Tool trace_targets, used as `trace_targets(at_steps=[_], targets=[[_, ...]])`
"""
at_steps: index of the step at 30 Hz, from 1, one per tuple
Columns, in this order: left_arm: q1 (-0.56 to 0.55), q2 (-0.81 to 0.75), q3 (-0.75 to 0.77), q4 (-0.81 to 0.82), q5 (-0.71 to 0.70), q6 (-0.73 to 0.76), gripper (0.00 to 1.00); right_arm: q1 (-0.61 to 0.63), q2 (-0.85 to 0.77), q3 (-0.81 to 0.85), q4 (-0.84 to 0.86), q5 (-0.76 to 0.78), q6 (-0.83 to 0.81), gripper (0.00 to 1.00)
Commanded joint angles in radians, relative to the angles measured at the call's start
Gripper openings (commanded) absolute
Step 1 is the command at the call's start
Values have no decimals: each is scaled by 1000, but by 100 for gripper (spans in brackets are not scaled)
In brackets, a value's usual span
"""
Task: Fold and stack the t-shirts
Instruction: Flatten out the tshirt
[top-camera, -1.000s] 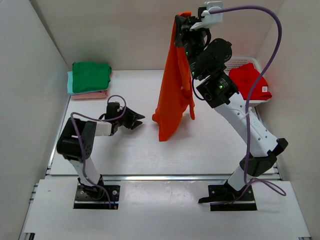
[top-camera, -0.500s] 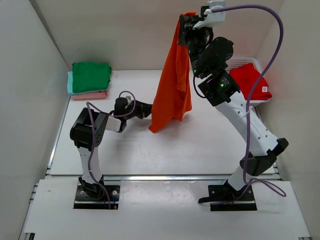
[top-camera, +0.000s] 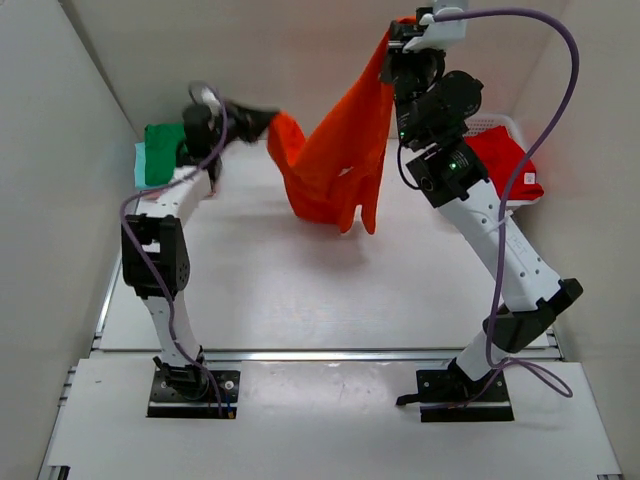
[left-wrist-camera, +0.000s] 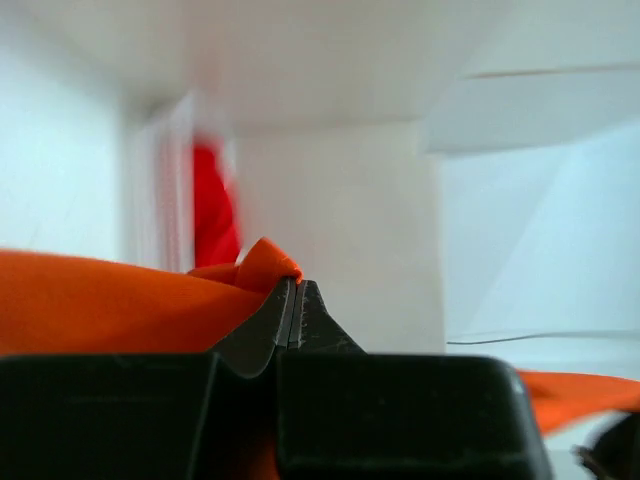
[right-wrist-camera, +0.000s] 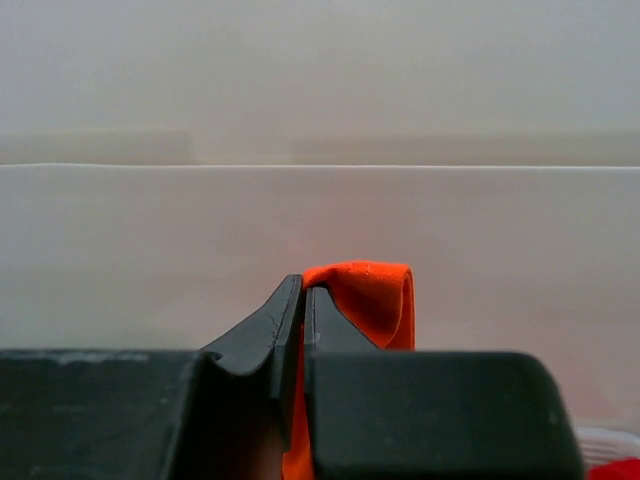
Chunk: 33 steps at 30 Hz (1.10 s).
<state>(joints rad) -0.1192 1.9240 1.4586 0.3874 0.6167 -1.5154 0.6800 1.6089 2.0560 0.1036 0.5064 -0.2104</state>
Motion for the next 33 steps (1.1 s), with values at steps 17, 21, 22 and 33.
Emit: trace_targets(at_steps=[17, 21, 22, 33], targets=[[226, -23, 388, -723, -15, 357, 0, 300, -437, -457, -100, 322, -49, 0], [326, 59, 353, -739, 44, 428, 2, 403, -415, -555, -367, 36, 339, 0], [335, 81, 379, -734, 90, 432, 9, 411, -403, -603, -370, -35, 411, 0], [360, 54, 392, -680, 250, 440, 29, 357, -326, -789, -269, -390, 428, 43]])
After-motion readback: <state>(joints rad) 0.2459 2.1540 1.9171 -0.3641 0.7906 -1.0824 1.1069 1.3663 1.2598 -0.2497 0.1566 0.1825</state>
